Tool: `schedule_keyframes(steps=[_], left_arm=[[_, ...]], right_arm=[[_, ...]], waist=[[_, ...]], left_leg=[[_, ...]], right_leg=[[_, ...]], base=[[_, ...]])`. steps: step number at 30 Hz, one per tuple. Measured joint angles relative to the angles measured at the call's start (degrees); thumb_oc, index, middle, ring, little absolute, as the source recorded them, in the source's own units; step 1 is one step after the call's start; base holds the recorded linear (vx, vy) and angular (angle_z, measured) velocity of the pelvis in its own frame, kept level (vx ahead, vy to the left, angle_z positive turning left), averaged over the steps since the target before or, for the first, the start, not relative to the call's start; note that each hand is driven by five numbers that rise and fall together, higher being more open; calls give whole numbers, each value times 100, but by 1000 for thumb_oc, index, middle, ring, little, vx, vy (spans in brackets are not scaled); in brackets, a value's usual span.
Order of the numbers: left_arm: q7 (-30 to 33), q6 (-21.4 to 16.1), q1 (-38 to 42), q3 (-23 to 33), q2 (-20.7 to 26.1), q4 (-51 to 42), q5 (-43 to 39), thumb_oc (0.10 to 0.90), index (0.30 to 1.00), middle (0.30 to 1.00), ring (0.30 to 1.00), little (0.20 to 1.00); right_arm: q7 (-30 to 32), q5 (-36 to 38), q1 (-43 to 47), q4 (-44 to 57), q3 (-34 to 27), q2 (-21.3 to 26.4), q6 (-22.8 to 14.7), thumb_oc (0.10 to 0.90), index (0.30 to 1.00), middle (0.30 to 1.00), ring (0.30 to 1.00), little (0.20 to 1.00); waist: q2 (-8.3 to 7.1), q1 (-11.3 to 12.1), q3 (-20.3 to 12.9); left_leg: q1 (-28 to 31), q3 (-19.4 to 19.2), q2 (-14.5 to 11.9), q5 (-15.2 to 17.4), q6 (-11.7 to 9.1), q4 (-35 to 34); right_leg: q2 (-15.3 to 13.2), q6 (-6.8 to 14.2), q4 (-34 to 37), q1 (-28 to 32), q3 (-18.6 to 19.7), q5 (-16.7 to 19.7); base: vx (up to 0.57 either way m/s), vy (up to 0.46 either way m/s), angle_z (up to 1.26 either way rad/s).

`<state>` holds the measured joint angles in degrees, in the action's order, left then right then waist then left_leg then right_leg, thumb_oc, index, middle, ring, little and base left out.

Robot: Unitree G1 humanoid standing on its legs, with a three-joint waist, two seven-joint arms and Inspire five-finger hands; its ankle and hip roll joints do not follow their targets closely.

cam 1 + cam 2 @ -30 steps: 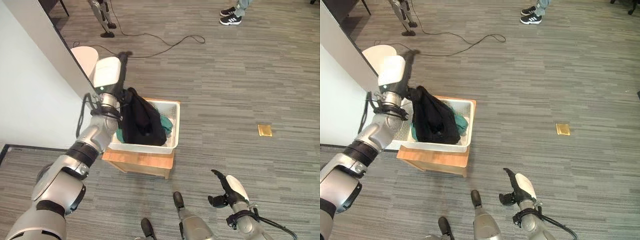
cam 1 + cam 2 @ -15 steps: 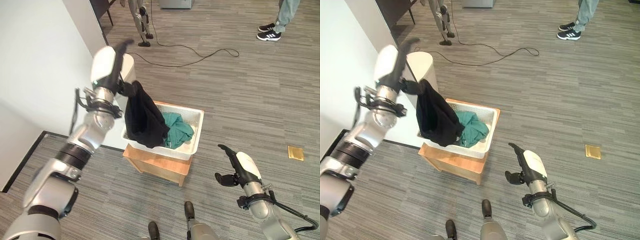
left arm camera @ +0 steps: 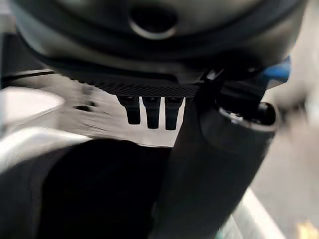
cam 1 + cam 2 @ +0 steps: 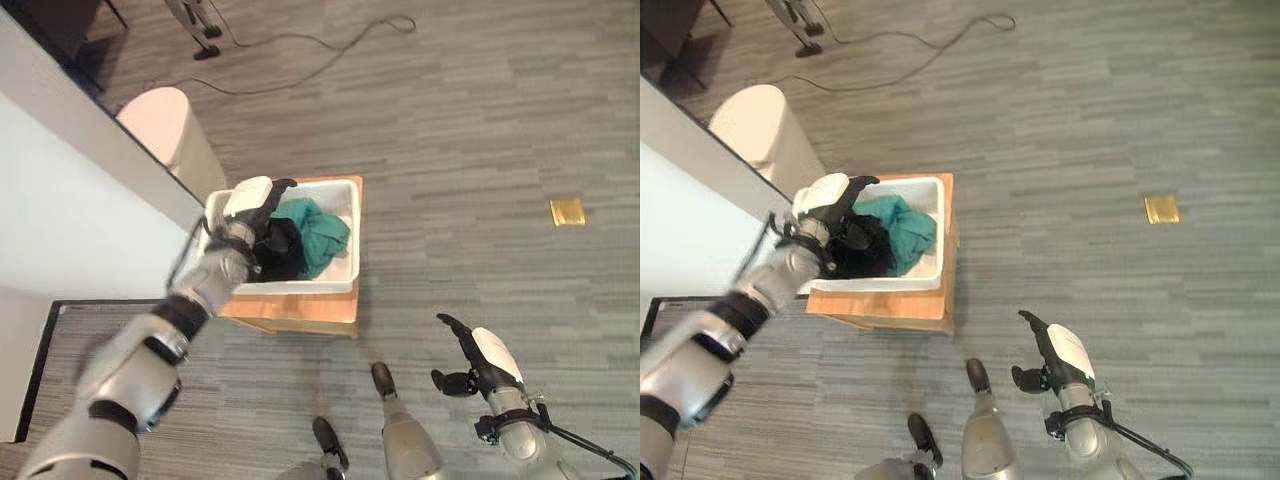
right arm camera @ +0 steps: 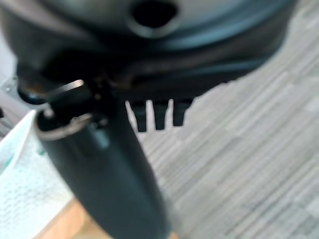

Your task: Pick up bed clothes into laundry basket.

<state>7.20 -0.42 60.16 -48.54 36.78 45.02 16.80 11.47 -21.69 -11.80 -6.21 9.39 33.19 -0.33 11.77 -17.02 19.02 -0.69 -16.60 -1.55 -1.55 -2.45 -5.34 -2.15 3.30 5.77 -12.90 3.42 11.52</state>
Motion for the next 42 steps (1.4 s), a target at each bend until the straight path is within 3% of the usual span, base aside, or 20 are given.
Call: schedule_keyframes(steps=[2,4,6,7,10,14,17,21,22,25,29,30,35,39,41,42], left_arm=[[-171,-259,624,-593,347,17,680,800,900,900,900,900],[-157,-436,1371,-1692,609,190,1524,800,900,900,900,900],[-159,-580,1700,-1913,695,372,2262,800,900,900,900,900],[-200,-655,1973,-2445,824,478,2853,800,900,900,900,900],[-333,-806,1970,-2583,997,383,3409,800,900,900,900,900],[-477,-974,1948,-2570,1132,-257,3442,800,900,900,900,900],[-658,-1207,1930,-2585,1496,-1319,3194,800,900,900,900,900],[-758,-1339,1731,-2515,1557,-1677,2693,800,900,900,900,900],[-817,-1343,1613,-2428,1560,-1756,2582,800,900,900,900,900],[-960,-1282,-119,-608,1335,-2147,1464,800,900,900,900,900],[-1165,-1208,-882,-169,1029,-2115,668,800,900,900,900,900],[-1185,-954,-1215,-9,827,-2099,127,800,900,900,900,900],[-1195,-634,-1649,607,554,-2314,-833,800,900,900,900,900],[-873,-619,-2021,1510,605,-3091,-1484,800,900,900,900,900],[-554,-680,-2670,2391,671,-3636,-1655,800,900,900,900,900],[-420,-687,-2831,2561,781,-3730,-1711,800,900,900,900,900]], right_arm=[[-3,2,-11,20,-18,61,-19,800,900,900,900,900],[-19,4,16,27,27,211,-108,800,900,900,900,900],[-64,9,78,50,33,330,-214,800,900,900,900,900],[-115,64,160,59,32,465,-330,800,900,900,900,900],[-138,199,203,62,-111,635,-414,800,900,900,900,900],[-153,239,87,58,-287,747,-413,800,900,900,900,900],[-177,240,82,58,-312,816,-413,800,900,900,900,900],[-258,239,197,93,-299,841,-417,800,900,900,900,900],[-265,238,248,93,-299,841,-416,800,900,900,900,900],[-268,230,333,96,-306,832,-412,800,900,900,900,900],[-276,213,311,95,-283,826,-392,800,900,900,900,900],[-291,178,369,92,-225,824,-361,800,900,900,900,900],[-379,8,497,103,-179,590,-259,800,900,900,900,900],[-378,-57,311,156,-204,435,-227,800,900,900,900,900],[-373,-74,139,307,-302,369,-234,800,900,900,900,900],[-374,-74,70,299,-323,372,-231,800,900,900,900,900]], waist=[[81,-46,105],[159,-38,164],[267,-115,215],[306,-114,232],[365,-164,257],[365,-48,257],[365,82,257],[378,187,246],[383,212,242],[415,217,212],[385,299,194],[380,392,187],[293,525,145],[123,667,58],[69,690,32],[45,731,-1]], left_leg=[[-1,-30,12,8,1,6],[-42,-36,42,16,6,16],[-48,-106,63,57,22,-1],[-46,-195,91,85,49,-6],[-26,-276,98,123,42,22],[-19,-251,77,121,40,20],[52,-155,62,113,31,10],[206,-10,79,111,29,-6],[203,29,85,109,27,-6],[237,118,65,94,30,-4],[222,176,53,45,44,10],[219,178,49,43,44,11],[219,317,40,13,44,21],[285,436,21,-1,36,22],[391,464,7,2,33,21],[430,465,-5,2,33,21]], right_leg=[[-1,-19,0,-15,33,25],[-20,-20,-41,-65,27,47],[-20,3,-40,-98,156,40],[-28,-16,-41,-149,220,89],[-14,-45,-44,-175,299,126],[-10,-54,-45,-148,243,133],[-22,-60,-45,-20,140,132],[-69,8,-41,178,40,35],[-87,8,-43,195,-6,34],[-81,-9,-43,266,-81,16],[-84,-44,-42,280,-151,30],[-84,-61,-43,295,-178,43],[-110,-60,-43,351,-314,43],[-110,-67,-43,464,-410,26],[-107,-67,-43,589,-467,-7],[-96,-68,-42,643,-479,-25]], base=[[11,89,-10],[26,77,-8],[23,73,-24],[60,52,-33],[19,-7,-21],[8,-23,7],[26,-45,17],[23,-20,15],[18,-43,20],[4,-30,14],[-17,-24,11],[-32,-41,3],[-18,-46,14],[-5,-67,12],[6,-57,8],[5,-68,8]])
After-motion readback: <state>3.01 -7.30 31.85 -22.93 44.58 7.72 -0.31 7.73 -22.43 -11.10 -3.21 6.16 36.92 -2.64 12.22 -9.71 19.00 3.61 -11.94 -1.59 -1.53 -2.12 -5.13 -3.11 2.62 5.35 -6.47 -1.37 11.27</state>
